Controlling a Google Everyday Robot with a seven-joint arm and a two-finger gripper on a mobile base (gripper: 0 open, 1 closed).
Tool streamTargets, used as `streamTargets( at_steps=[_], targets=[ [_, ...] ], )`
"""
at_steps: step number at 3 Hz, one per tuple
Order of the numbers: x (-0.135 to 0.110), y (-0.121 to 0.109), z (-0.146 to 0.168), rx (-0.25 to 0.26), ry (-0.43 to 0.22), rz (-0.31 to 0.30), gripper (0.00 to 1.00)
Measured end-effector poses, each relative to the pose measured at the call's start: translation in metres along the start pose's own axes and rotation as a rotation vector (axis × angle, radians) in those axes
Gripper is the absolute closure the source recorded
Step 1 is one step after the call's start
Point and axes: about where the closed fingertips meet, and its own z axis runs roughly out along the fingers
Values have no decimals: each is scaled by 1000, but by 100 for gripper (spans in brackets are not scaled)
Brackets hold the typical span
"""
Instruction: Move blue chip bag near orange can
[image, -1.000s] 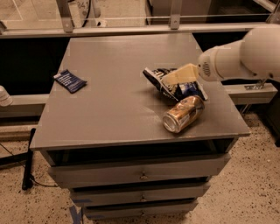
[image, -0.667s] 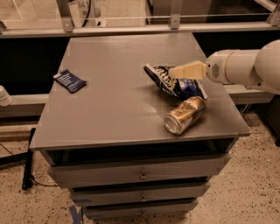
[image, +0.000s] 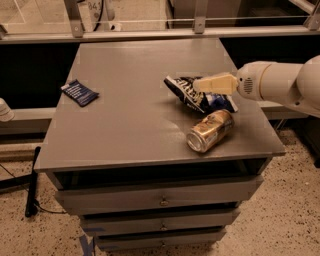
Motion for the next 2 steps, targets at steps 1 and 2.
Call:
streamTargets(
  at_steps=[1,2],
  targets=[
    [-17,-8,10,-37,-60,-40,0],
    [-56,-36,19,-72,-173,-92,0]
  ],
)
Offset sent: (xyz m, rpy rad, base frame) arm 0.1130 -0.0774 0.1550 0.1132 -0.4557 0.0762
